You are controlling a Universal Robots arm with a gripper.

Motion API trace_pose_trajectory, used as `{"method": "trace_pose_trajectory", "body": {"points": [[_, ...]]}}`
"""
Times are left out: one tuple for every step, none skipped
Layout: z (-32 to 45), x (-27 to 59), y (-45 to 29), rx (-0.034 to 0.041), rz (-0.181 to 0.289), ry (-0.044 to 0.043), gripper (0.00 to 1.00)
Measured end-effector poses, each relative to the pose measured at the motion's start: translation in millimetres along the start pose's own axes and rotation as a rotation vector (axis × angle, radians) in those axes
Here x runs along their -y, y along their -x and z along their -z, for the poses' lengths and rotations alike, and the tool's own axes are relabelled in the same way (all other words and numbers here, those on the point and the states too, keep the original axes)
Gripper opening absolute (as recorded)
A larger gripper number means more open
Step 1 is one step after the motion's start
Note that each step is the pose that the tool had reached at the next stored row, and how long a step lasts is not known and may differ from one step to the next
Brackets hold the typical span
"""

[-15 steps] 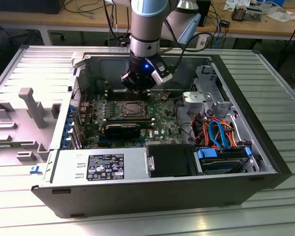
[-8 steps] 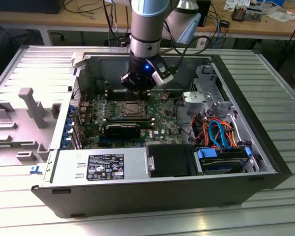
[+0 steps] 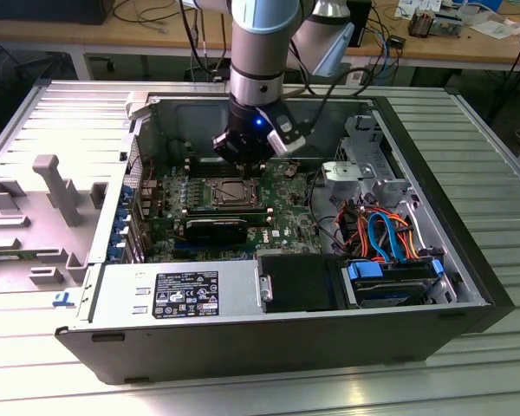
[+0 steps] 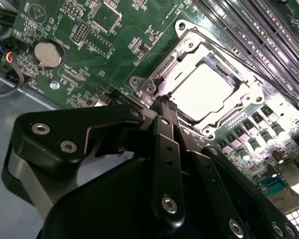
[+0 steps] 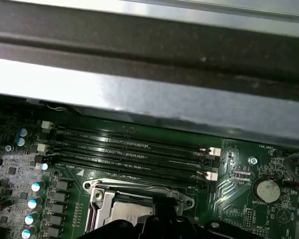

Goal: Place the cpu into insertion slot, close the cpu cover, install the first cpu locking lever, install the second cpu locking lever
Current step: 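Install the first cpu locking lever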

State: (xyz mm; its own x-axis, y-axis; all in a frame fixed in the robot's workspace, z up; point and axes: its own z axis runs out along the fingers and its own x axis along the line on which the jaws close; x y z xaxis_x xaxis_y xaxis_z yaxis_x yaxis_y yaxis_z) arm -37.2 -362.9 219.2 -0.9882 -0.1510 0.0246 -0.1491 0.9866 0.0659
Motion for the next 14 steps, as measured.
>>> {"method": "trace_pose_trajectory", "body": {"points": [[-0.1,0.8,-0.1,0.0005,-0.007,0.0001,0.11],[-0.2,1.4,-0.2,0.0008,-0.012,0.0003,0.11],[-0.3,2.4,-0.4,0.0012,-0.018,0.0004,0.11],[-0.4,3.1,-0.5,0.0015,-0.023,0.0006,0.11],[-0.5,4.0,-0.6,0.0019,-0.029,0.0007,0.11],[-0.6,5.3,-0.8,0.0024,-0.035,0.0008,0.11],[-0.6,6.8,-1.0,0.0026,-0.039,0.0010,0.11],[-0.4,9.0,-1.3,0.0027,-0.041,0.0010,0.11],[-0.3,11.0,-1.6,0.0028,-0.042,0.0010,0.11],[-0.2,12.6,-1.9,0.0028,-0.043,0.0010,0.11],[-0.1,13.9,-2.1,0.0030,-0.044,0.0011,0.11],[0.0,14.9,-2.2,0.0031,-0.045,0.0011,0.11],[0.3,15.4,-2.4,0.0031,-0.047,0.0010,0.11],[1.2,15.8,-2.5,0.0032,-0.048,0.0011,0.11]]}}
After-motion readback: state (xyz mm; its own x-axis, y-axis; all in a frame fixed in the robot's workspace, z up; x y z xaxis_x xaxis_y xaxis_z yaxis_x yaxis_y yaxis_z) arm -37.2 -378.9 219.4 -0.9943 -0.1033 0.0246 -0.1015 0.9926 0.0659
